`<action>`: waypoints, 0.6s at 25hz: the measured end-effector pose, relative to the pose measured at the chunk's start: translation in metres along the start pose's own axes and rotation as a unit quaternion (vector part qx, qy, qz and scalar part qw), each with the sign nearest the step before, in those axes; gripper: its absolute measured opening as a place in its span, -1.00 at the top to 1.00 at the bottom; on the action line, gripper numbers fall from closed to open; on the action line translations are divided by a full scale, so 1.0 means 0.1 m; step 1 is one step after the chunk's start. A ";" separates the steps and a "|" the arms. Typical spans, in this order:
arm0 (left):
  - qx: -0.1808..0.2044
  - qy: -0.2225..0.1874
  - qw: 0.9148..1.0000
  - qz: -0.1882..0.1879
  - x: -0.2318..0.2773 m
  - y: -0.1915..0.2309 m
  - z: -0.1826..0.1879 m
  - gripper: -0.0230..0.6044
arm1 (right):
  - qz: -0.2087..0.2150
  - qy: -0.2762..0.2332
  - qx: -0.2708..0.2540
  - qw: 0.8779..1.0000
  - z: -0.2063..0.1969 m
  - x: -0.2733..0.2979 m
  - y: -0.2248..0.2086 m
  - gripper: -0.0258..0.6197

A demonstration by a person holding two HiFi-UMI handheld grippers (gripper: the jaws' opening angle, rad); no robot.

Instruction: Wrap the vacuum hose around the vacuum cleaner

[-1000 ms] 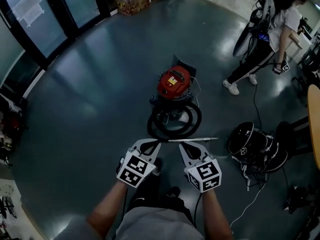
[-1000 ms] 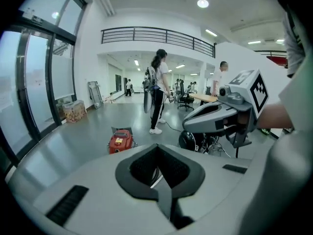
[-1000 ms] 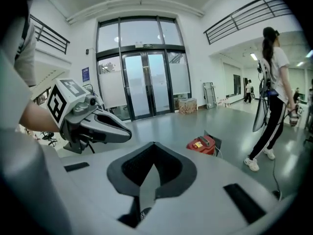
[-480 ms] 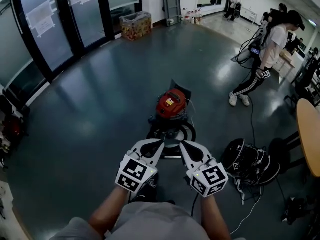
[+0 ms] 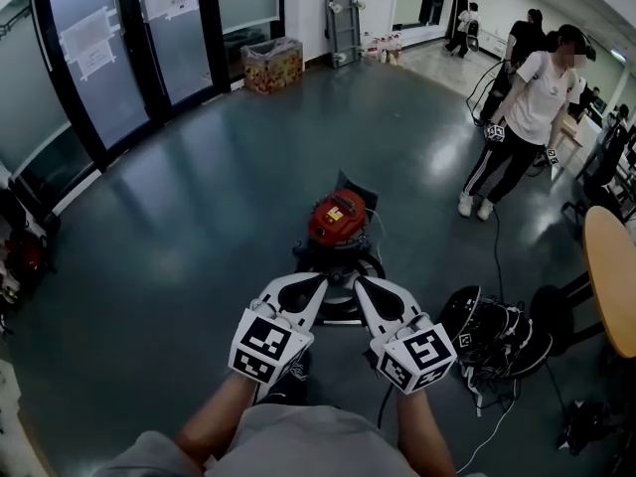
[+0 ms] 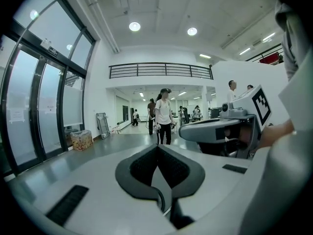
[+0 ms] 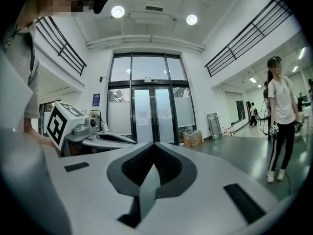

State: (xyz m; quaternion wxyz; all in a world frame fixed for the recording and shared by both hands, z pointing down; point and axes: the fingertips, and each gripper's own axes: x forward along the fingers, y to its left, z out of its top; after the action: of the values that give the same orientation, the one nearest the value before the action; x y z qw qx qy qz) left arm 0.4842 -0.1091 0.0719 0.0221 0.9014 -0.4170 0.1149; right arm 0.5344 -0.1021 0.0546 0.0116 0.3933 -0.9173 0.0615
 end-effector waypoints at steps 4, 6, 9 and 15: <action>0.002 -0.010 1.000 0.008 -0.03 0.02 0.10 0.91 | 0.001 -0.006 0.000 1.000 0.08 -0.01 0.00 0.91; 0.003 -0.012 1.000 0.008 -0.04 0.01 0.11 0.91 | 0.001 -0.006 -0.003 1.000 0.09 -0.01 0.00 0.91; 0.005 -0.011 1.000 0.007 -0.05 0.00 0.11 0.91 | 0.001 -0.003 -0.004 1.000 0.08 -0.01 0.01 0.91; 0.009 -0.014 1.000 0.007 -0.04 -0.02 0.13 0.91 | -0.001 -0.006 -0.003 1.000 0.08 -0.03 0.00 0.91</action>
State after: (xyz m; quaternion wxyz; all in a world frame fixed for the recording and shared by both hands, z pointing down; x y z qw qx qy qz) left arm 0.4853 -0.1066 0.0588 0.0073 0.9002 -0.4223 0.1066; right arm 0.5363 -0.1008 0.0465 0.0074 0.3946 -0.9171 0.0563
